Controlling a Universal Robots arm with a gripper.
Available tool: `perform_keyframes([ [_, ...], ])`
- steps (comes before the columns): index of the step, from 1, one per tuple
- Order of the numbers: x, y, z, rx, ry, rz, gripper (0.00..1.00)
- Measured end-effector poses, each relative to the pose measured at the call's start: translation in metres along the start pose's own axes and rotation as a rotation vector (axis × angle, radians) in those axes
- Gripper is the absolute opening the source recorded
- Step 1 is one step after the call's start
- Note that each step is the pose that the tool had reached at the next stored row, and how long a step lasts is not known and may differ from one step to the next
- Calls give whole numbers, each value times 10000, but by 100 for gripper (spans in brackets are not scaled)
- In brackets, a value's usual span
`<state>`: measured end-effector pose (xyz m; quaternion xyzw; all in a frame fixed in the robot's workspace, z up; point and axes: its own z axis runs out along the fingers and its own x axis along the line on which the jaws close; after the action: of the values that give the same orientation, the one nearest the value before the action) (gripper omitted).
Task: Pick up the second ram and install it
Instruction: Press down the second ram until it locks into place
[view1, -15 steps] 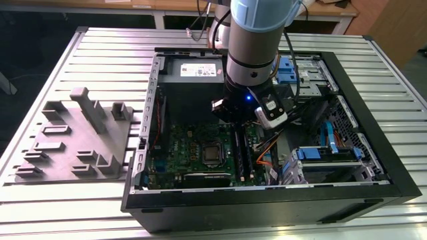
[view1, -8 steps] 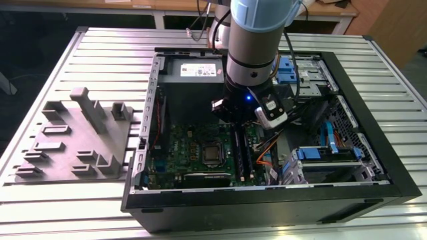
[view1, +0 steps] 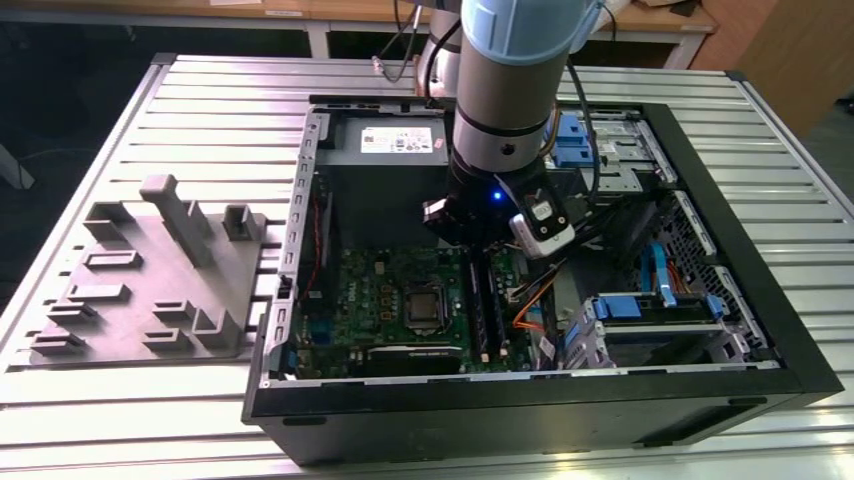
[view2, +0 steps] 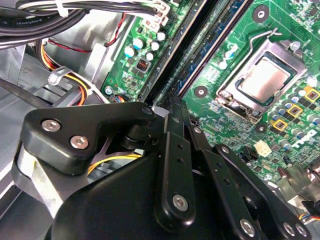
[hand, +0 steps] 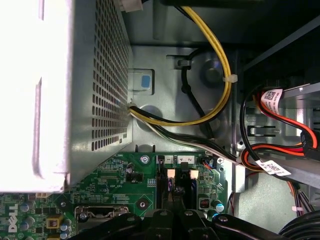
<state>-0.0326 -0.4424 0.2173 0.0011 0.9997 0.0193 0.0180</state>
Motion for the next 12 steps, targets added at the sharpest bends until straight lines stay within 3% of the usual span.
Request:
perform_keyframes([
  [5,0,0,-2,-2,-1,0,10],
  [12,-5,6,-144,-2,0,-1,10],
])
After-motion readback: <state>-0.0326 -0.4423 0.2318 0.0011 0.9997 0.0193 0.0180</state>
